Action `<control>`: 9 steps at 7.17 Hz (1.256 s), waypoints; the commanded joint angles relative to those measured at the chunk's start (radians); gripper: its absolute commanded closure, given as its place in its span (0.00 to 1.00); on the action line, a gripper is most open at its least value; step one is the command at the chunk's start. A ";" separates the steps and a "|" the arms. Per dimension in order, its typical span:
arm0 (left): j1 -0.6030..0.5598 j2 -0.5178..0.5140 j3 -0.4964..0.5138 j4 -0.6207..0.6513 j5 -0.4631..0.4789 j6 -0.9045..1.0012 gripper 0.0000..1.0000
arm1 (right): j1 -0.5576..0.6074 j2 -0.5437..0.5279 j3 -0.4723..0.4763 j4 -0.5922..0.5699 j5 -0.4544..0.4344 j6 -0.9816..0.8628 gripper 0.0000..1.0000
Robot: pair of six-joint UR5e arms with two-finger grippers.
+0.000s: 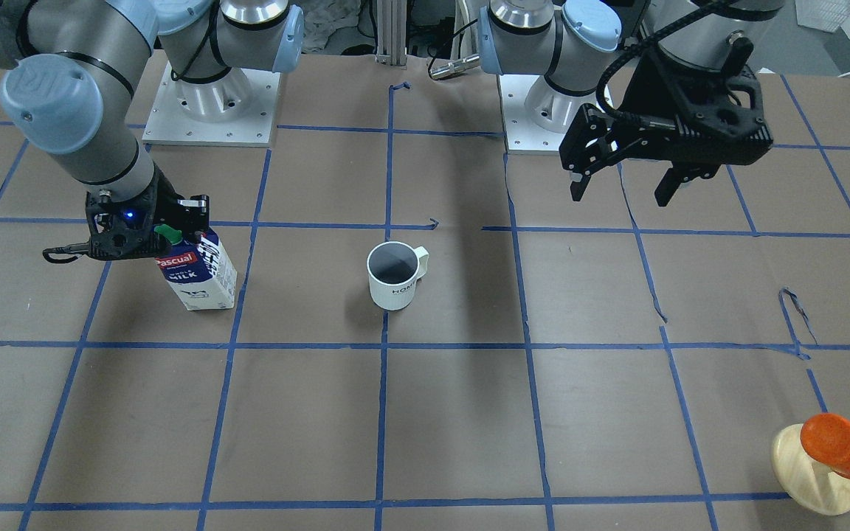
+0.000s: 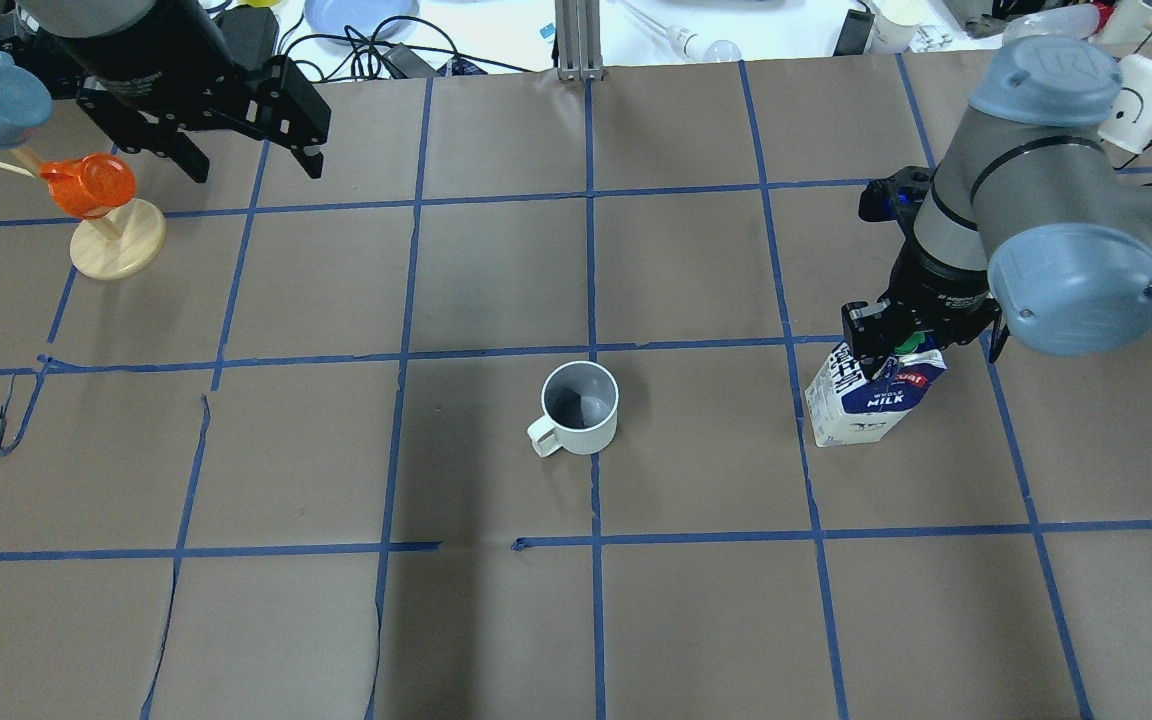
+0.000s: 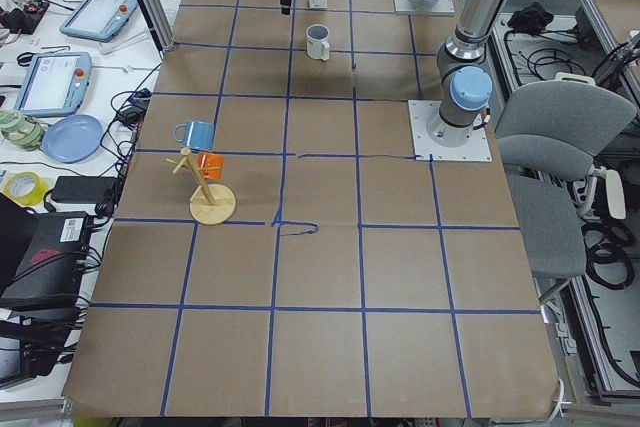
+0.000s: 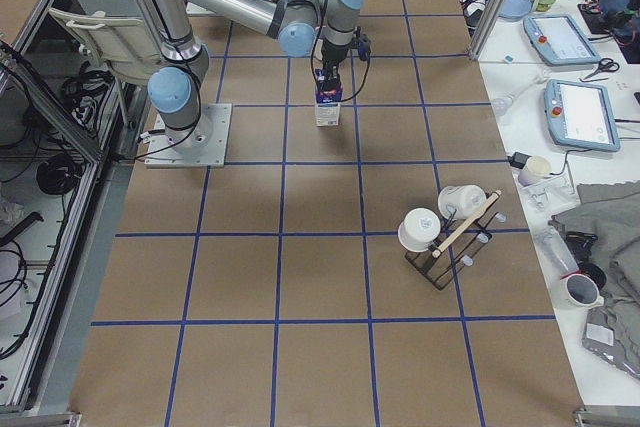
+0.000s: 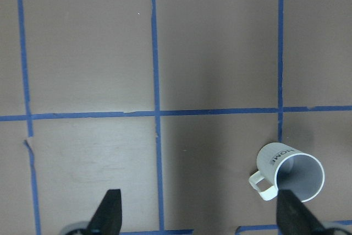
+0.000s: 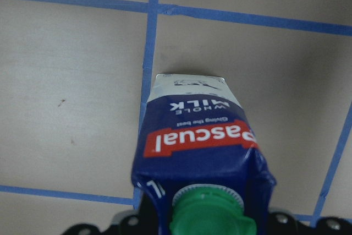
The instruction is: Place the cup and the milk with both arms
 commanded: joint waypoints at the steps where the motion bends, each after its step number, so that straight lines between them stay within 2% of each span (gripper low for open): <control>1: 0.020 0.008 0.000 -0.002 0.008 0.010 0.00 | 0.003 -0.004 -0.028 0.006 0.007 0.011 0.52; 3: 0.021 0.008 0.000 0.020 0.005 0.010 0.00 | 0.042 0.011 -0.108 0.054 0.035 0.091 0.55; 6: 0.019 0.005 -0.002 0.020 0.002 0.008 0.00 | 0.229 0.019 -0.116 0.038 0.122 0.322 0.54; 9: 0.013 0.003 -0.003 0.020 0.004 0.004 0.00 | 0.357 0.048 -0.116 -0.006 0.129 0.500 0.54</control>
